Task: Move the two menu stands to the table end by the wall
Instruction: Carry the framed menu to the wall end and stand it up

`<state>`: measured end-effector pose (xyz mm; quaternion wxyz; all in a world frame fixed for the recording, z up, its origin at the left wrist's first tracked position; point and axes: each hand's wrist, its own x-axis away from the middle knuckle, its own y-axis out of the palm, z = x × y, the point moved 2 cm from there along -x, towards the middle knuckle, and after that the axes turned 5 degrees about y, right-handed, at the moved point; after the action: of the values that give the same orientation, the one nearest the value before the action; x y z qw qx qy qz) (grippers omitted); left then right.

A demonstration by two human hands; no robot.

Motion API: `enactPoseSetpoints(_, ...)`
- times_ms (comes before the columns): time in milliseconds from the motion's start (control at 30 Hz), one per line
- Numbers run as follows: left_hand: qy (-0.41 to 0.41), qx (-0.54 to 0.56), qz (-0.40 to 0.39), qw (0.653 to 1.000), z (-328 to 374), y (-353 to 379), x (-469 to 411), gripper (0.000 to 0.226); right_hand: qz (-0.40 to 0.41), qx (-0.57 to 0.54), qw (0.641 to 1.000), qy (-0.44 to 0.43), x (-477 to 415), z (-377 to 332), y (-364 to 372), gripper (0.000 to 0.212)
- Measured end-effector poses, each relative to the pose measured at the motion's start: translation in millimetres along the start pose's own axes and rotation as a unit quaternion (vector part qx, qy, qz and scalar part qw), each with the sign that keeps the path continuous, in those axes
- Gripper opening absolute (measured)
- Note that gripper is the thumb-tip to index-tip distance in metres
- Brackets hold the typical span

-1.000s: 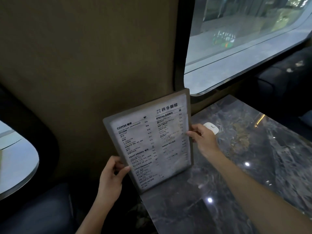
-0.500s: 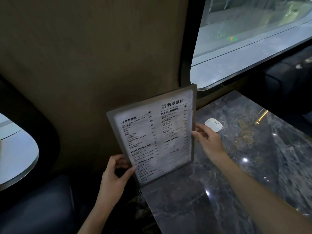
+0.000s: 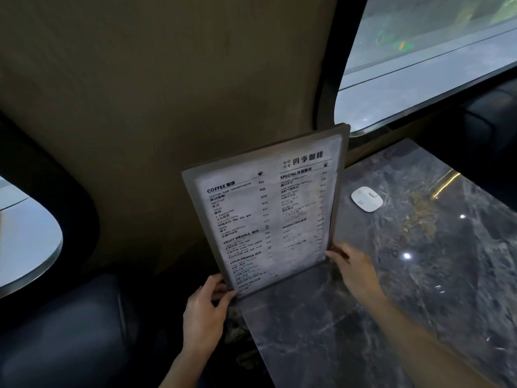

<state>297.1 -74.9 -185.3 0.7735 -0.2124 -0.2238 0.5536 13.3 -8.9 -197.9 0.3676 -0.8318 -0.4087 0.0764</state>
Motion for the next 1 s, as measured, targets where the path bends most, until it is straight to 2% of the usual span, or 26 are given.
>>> enactPoseSetpoints(400, -0.005, 0.003, 0.022, 1.000, -5.2, -4.0, -20.1, 0.023, 0.015, 0.115, 0.993, -0.026, -28.0, -12.4, 10.7, 0.022)
enactPoseSetpoints(1000, -0.027, -0.017, 0.044, 0.999, -9.5, -3.0, -61.0, 0.020, -0.007, 0.146, 0.989, -0.027, -70.0, -47.5, 23.9, 0.026)
